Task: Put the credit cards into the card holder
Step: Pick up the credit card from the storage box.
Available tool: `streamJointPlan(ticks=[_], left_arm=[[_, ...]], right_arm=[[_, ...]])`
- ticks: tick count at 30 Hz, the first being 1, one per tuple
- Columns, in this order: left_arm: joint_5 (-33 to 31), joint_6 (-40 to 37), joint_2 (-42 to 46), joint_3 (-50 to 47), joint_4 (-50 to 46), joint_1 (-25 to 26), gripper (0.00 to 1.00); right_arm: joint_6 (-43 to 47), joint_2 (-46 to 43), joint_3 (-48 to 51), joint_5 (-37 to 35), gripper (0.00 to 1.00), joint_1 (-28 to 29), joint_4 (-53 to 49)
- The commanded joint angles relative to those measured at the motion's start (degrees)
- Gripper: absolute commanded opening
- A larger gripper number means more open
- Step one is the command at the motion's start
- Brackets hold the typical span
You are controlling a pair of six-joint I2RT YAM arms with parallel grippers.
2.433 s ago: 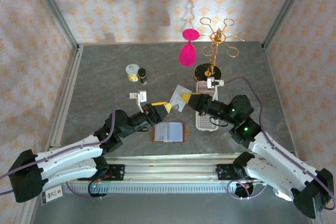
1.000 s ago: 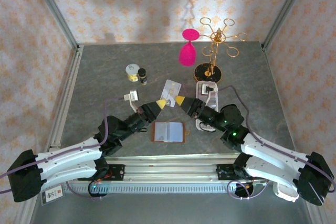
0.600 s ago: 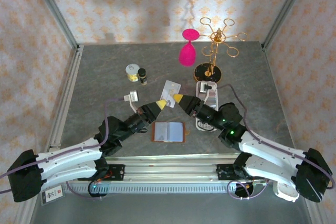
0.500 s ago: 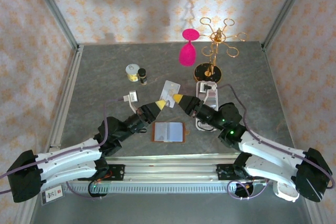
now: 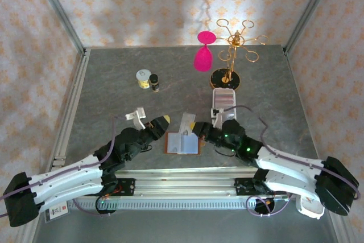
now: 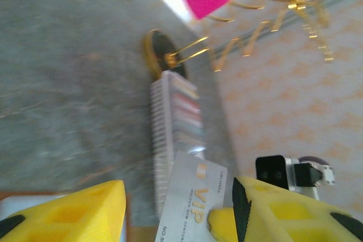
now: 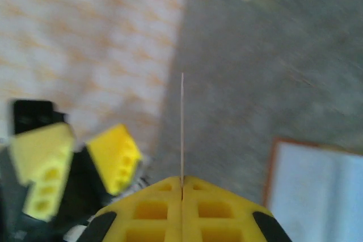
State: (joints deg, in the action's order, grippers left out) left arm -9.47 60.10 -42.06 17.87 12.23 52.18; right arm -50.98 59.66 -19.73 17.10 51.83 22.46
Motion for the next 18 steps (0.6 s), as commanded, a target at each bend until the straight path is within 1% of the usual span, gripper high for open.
streamJointPlan(ticks=[1, 4, 9, 12, 18], left_arm=[[-2.5, 1.0, -1.4, -2.7, -4.6, 0.3, 0.55], [-1.2, 1.1, -3.4, -4.1, -2.5, 0.2, 0.59], [0.0, 0.5, -7.8, -4.0, -1.8, 0.1, 0.59], [0.9, 0.0, -10.1, -4.2, -0.5, 0.1, 0.58], [2.1, 0.4, -13.8, -5.0, 1.9, 0.0, 0.51]], right_arm=[[1.4, 4.4, -0.1, -1.2, 0.00, 0.7, 0.6], [1.3, 10.0, -0.5, -2.0, 0.00, 0.9, 1.6], [0.5, 14.8, -0.7, -2.7, 0.00, 0.9, 4.6], [0.1, 16.4, -0.8, -2.3, 0.00, 0.9, 5.6], [-1.3, 17.4, -0.5, -0.9, 0.00, 0.9, 8.4]])
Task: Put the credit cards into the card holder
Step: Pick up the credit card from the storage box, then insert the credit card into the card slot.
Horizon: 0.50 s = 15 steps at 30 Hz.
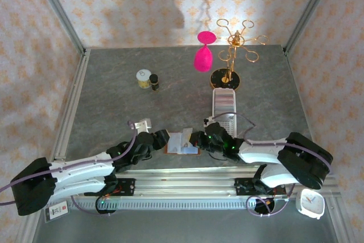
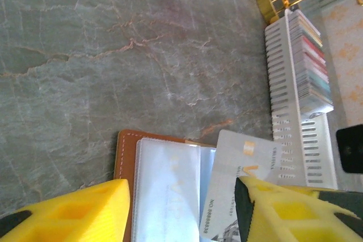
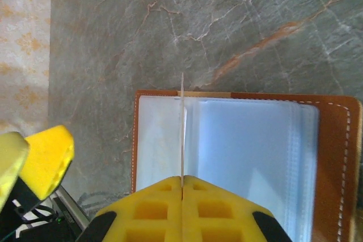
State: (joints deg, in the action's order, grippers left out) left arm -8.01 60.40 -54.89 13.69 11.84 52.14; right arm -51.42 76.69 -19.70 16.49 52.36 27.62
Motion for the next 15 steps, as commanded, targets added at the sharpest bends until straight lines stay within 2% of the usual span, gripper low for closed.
streamJointPlan(ticks=[1, 7, 15], left_arm=[[0.7, 0.1, -1.6, -0.7, 2.3, 0.0, 0.50], [1.9, 0.3, -4.6, -0.8, 3.3, 0.0, 0.46], [4.4, 0.7, -7.9, -0.7, 5.0, 0.0, 0.42]], right_arm=[[-0.9, 0.4, -0.5, -0.2, 0.00, 0.4, 3.3], [-0.7, 0.0, -0.4, -1.3, 0.00, 0.4, 2.2], [-1.0, 3.4, -1.4, 1.1, 0.00, 0.5, 3.5]])
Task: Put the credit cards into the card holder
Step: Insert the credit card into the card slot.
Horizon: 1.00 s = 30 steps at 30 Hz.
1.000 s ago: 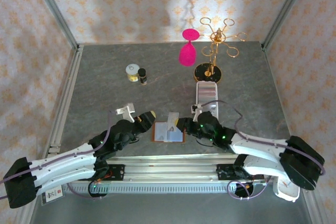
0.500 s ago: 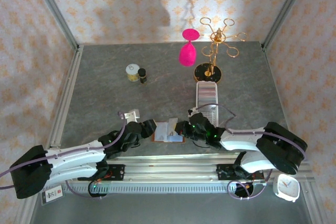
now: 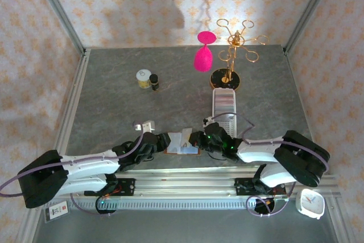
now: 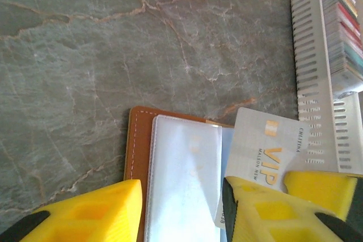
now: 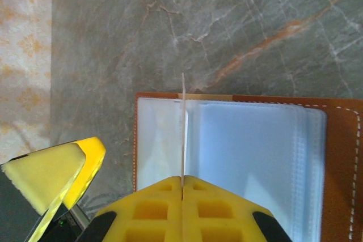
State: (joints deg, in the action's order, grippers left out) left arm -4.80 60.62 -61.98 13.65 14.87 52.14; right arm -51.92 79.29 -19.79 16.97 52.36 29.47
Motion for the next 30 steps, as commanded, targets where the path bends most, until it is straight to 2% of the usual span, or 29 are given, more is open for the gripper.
streamJointPlan(ticks=[1, 12, 23, 30], left_arm=[[1.4, 0.5, -1.0, -0.6, 2.0, 0.0, 0.41], [2.2, 1.4, -3.3, -1.4, 3.4, 0.0, 0.37], [3.5, 1.0, -6.7, -1.1, 4.2, 0.0, 0.26], [4.0, 0.9, -7.9, -0.9, 4.3, 0.1, 0.23]], right_arm=[[-0.5, 1.1, -1.3, 0.7, 0.00, 0.6, 1.3], [-1.0, 1.8, -1.4, 0.3, 0.00, 1.5, 0.6], [-2.8, 2.5, -0.5, 1.5, 0.00, 1.8, 4.4], [-4.2, 4.0, -0.1, 1.8, 0.00, 1.9, 6.4]])
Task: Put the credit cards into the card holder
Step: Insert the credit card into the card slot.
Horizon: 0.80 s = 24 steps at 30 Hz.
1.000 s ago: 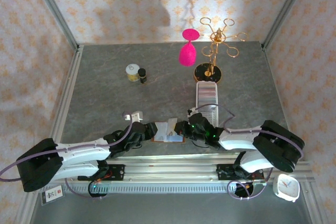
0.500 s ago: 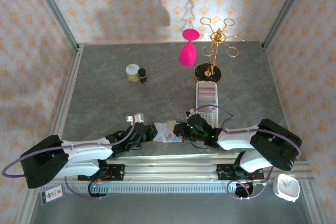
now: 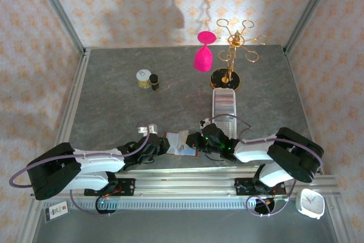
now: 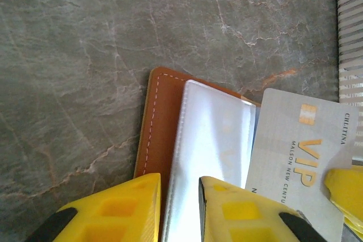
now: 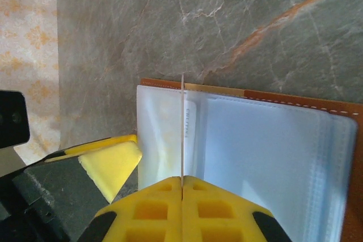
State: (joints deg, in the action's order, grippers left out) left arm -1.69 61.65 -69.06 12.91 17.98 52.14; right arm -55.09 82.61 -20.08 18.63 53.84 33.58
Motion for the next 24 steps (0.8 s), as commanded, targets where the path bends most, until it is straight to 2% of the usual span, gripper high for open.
streamJointPlan(ticks=[1, 13, 24], left_arm=[[0.9, -0.1, -0.9, -0.2, 1.2, 0.1, 0.23], [0.6, -0.3, -0.9, -0.2, 0.8, 0.1, 0.21], [0.5, -0.4, -1.0, -0.5, 0.4, 0.2, 0.20]], right_arm=[[-1.2, 0.8, 0.2, 0.2, 0.00, 0.3, 2.3], [-7.1, 0.2, 4.0, -0.2, 0.00, 0.3, 10.1], [-8.5, 1.6, 3.9, 1.1, 0.00, 1.1, 9.8]])
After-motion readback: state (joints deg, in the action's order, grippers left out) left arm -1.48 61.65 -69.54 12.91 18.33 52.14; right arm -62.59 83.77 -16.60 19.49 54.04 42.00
